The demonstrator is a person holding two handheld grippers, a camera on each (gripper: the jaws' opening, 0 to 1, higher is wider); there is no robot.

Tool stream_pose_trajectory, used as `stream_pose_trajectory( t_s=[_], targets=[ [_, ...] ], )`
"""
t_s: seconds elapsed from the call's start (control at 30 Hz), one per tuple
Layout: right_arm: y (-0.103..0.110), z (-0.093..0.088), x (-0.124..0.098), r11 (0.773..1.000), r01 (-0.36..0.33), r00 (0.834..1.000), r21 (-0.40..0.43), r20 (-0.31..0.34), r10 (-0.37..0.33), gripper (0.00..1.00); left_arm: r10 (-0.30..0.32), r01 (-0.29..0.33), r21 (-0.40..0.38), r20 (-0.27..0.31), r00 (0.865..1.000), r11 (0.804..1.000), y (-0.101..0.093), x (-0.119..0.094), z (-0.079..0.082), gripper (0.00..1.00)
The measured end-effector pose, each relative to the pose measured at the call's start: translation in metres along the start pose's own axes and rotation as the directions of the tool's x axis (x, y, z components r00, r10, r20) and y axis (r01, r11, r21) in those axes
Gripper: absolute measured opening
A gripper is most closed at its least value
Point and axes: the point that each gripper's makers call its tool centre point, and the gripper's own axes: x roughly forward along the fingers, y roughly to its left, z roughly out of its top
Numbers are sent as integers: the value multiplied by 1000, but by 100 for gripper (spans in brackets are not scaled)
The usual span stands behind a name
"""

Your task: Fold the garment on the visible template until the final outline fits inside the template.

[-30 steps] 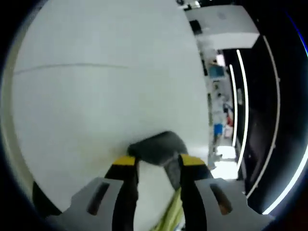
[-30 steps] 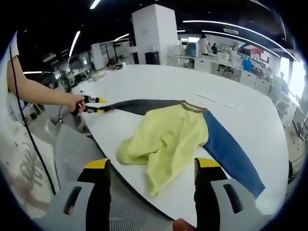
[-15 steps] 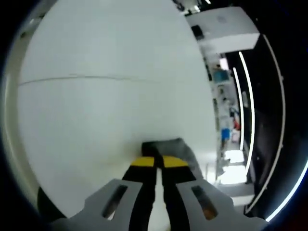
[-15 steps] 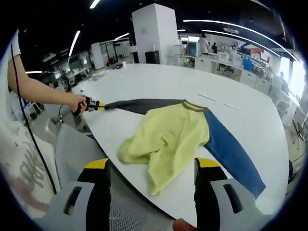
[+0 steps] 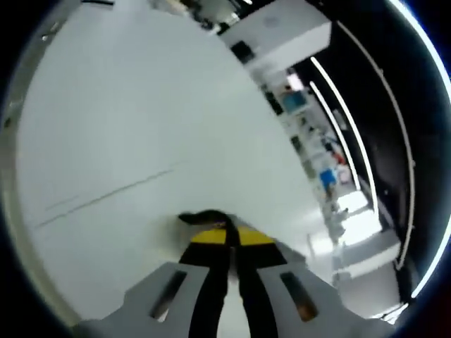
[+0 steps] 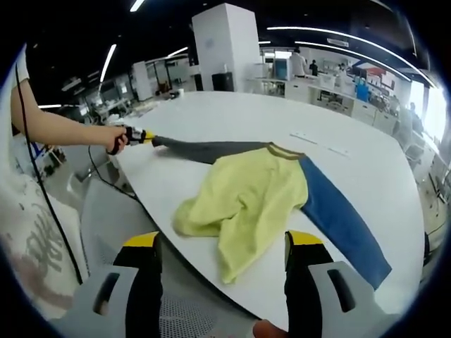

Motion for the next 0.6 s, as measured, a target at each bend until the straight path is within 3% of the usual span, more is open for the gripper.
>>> stream_pose_trajectory(
  t_s=[0.13, 0.23, 0.3, 0.37, 0.5, 0.6],
  targets=[
    [1, -1, 1, 1000, -2, 1000, 1, -3, 2, 71, -70, 66, 111, 37, 997, 992, -19, -1, 9, 0],
    [1, -2, 0, 1000, 0, 1000, 4, -3, 0, 71, -61, 60, 50, 25, 998, 997, -11, -3, 0, 0],
    [0, -2, 0, 1000, 0, 1000, 3, -5, 0, 71, -22, 22, -15, -1, 1000, 1000, 7, -2, -6, 0],
    [-1, -2, 0, 1000, 4, 1000, 2, -6, -4, 71, 10, -11, -55, -13, 1000, 998, 7, -16, -15, 0],
    [-2, -2, -1, 1000, 5, 1000, 0, -10, -5, 71, 55, -57, -58, -43, 998, 997, 34, -15, -30, 0],
    [-2, -2, -1, 1000, 3, 1000, -5, -14, -3, 71, 74, -79, -61, -77, 994, 995, 41, -15, -44, 0]
  ],
)
